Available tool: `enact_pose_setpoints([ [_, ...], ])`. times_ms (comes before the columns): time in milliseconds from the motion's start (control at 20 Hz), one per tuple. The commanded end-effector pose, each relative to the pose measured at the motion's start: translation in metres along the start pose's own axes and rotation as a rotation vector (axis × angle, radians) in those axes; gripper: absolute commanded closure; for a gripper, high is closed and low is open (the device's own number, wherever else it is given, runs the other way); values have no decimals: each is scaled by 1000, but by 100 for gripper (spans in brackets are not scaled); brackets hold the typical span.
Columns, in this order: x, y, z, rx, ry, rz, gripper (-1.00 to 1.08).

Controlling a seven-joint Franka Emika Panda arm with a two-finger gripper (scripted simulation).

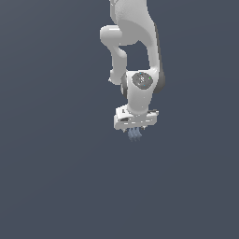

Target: Pick up the object and move it to a goal position.

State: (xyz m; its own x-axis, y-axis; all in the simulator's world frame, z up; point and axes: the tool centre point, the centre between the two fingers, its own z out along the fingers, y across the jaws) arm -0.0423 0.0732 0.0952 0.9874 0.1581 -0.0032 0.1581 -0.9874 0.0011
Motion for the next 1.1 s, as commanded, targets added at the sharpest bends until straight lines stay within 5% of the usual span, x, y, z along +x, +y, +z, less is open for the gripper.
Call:
enact_pose_setpoints([
  [0,-3,-6,4,1,3,-10,-92],
  [1050,-5,-8,56,1,3,-14,-92],
])
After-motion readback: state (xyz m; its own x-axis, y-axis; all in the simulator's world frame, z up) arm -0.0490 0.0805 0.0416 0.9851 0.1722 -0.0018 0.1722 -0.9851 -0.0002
